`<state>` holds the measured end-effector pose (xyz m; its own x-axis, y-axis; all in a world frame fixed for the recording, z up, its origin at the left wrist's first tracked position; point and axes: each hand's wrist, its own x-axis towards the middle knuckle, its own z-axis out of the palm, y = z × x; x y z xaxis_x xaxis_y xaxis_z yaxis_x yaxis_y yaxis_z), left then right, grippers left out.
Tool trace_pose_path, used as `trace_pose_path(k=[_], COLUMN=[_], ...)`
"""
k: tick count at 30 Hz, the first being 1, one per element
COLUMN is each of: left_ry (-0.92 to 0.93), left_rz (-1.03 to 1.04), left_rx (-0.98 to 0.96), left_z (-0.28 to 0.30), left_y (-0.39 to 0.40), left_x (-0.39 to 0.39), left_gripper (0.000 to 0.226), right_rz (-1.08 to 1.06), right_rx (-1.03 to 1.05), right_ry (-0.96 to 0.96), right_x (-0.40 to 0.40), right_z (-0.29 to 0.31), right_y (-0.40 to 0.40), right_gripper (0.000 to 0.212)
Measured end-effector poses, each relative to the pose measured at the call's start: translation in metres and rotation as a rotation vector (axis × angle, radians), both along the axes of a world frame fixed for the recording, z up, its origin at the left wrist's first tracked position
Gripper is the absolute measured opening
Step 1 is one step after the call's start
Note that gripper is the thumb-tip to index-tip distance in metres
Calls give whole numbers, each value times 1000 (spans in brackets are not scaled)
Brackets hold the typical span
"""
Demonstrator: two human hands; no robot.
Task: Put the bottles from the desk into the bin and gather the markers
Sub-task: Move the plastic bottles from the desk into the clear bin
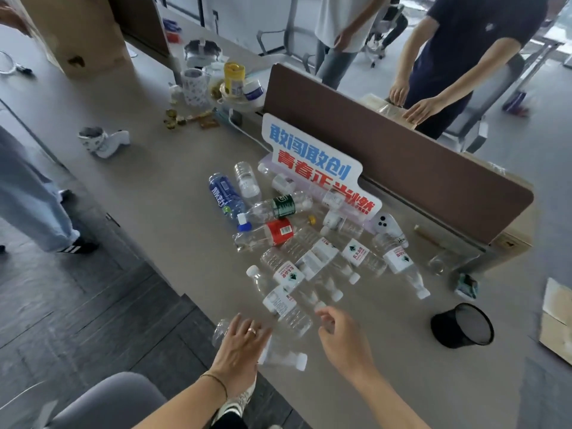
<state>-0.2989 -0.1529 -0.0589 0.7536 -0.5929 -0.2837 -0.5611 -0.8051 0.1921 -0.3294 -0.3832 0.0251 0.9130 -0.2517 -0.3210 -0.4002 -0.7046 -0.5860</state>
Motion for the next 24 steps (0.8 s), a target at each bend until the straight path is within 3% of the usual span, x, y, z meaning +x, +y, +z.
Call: trace_pose_path(k=[6, 10, 12, 18, 24], left_ry=[51, 211, 259, 313, 321], left_rz=[522, 973, 1100, 1215, 1250], left_rx=[-166, -418, -515, -592, -605], left_z=[41, 66, 72, 71, 70], left_y=[46, 66, 73, 82, 84], left_x=[9, 27, 34, 44, 50], left_gripper=[60, 42, 38, 37, 38], right_rz=[99, 174, 193, 246, 228], right_rx=[-17, -204, -275, -450, -383], right_ry=[1, 35, 39, 113, 56], right_x=[46, 76, 86, 89, 82], right_z=[-1, -13, -21, -56, -73], right_y=[32, 62, 72, 93, 108], right_gripper=[35, 41, 43, 51, 68])
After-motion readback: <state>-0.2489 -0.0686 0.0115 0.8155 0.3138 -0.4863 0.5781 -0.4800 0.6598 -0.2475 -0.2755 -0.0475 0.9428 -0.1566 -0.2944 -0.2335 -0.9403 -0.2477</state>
